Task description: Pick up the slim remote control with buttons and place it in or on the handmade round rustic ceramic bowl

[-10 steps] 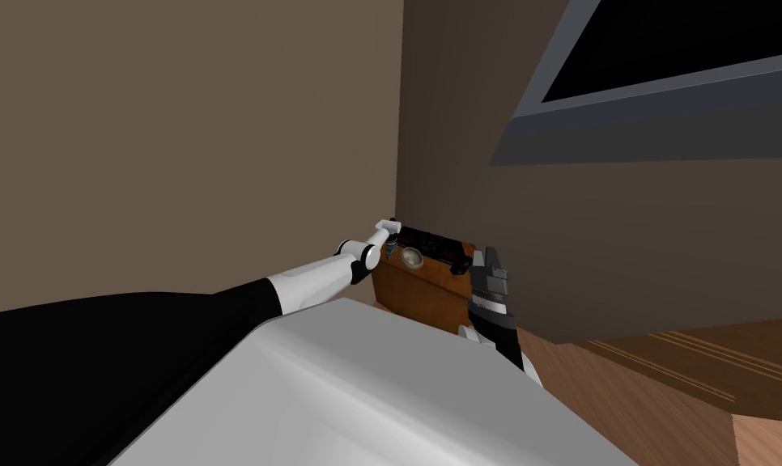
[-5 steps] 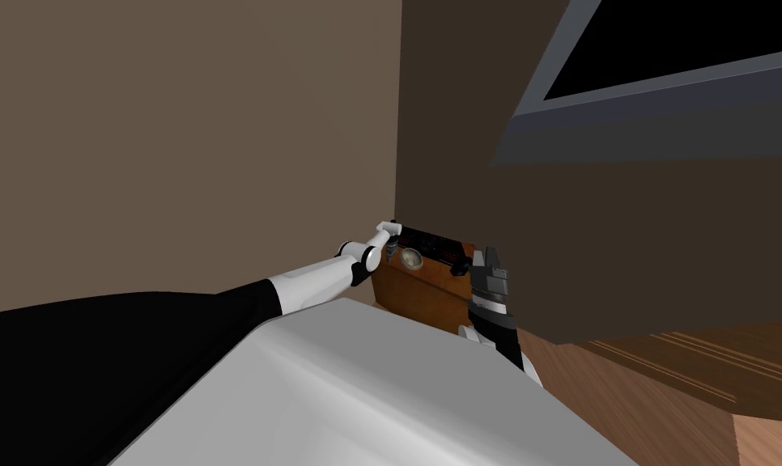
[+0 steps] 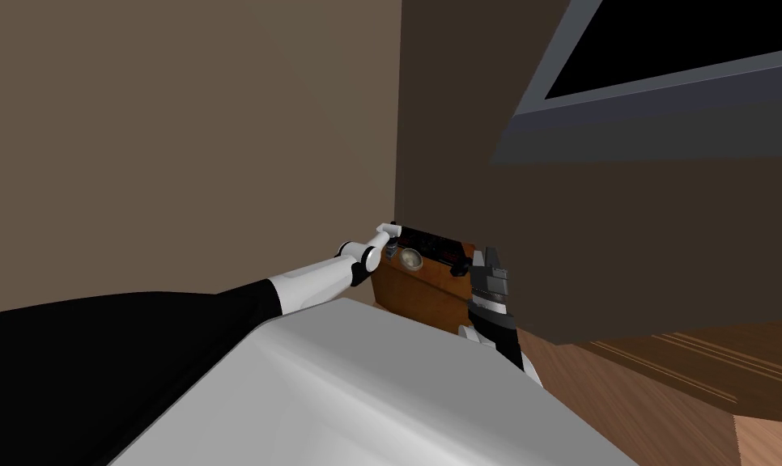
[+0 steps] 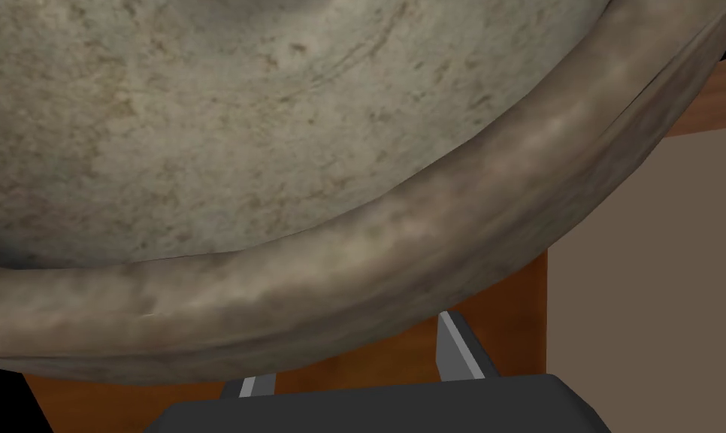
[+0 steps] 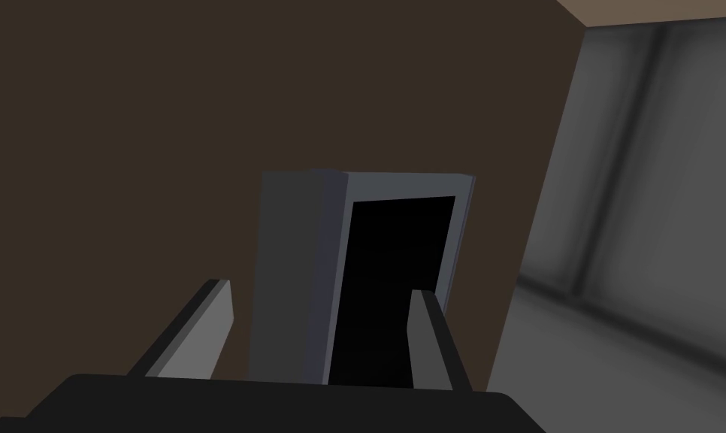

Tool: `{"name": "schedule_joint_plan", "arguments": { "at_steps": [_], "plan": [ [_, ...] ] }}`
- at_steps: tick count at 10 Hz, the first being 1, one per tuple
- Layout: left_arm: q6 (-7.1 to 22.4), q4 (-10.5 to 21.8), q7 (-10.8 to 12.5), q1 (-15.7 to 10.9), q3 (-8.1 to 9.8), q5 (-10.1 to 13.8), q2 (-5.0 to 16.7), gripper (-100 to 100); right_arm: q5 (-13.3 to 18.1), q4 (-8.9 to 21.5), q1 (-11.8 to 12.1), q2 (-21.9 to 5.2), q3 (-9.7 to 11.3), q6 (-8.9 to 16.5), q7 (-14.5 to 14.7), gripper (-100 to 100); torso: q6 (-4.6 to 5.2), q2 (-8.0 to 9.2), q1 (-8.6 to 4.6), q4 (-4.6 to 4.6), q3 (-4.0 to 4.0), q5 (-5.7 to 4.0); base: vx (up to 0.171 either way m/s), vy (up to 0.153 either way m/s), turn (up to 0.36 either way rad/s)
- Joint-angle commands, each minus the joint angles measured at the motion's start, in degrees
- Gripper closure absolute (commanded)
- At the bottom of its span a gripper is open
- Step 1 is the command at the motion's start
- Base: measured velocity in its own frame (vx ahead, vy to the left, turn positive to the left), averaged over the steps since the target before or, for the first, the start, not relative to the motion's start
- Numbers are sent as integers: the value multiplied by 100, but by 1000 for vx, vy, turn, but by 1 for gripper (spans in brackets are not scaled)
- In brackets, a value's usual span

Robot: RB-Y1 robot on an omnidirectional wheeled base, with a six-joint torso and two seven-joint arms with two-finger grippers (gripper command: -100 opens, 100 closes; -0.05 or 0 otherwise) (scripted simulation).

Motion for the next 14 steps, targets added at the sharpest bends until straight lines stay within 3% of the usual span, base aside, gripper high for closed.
{"name": "schedule_joint_plan", "arguments": {
  "at_steps": [1,3,4,5,8,9,10,11,12,13,14],
  "plan": [
    [0,0,0,0,0,0,0,100,0,0,0,0,0,0,0,0,0,0,0,0,0,0,0,0,0],
    [0,0,-4,-1,-2,-1,-1,100,0,0,0,0,0,0,0,0,-2,0,-1,-1,0,0,0,0,0],
    [-1,-1,-6,-2,-2,-1,-1,0,0,0,0,0,0,0,0,0,-2,0,-1,-1,0,1,0,0,0],
    [166,-10,-14,-171,49,-8,28,100,0,0,0,0,0,0,0,0,-3,0,-1,-1,0,1,-20,1,23],
    [196,-69,-23,-146,45,-10,25,100,0,0,0,0,0,0,0,0,-3,10,0,5,7,0,-9,1,6],
    [190,-62,-21,-147,45,-10,24,0,0,0,0,0,0,0,0,0,-4,8,0,6,7,-1,0,0,0],
    [227,-159,20,-370,50,37,216,100,0,0,0,0,0,0,0,0,-4,8,-1,6,7,-1,-59,15,25],
    [227,95,20,-370,50,37,216,100,0,0,0,0,0,0,0,0,-8,23,8,20,21,-2,-74,26,21],
    [227,-159,20,-370,50,37,216,100,0,0,-1,0,0,0,0,0,-9,39,14,14,26,2,-54,19,6],
    [312,-212,102,-574,59,134,444,100,0,0,-1,0,0,0,0,0,-7,38,11,21,29,1,-64,31,1],
    [312,-116,102,-574,59,134,444,100,0,0,-1,0,0,0,0,0,-12,42,19,32,36,0,-41,35,13]
  ]
}}
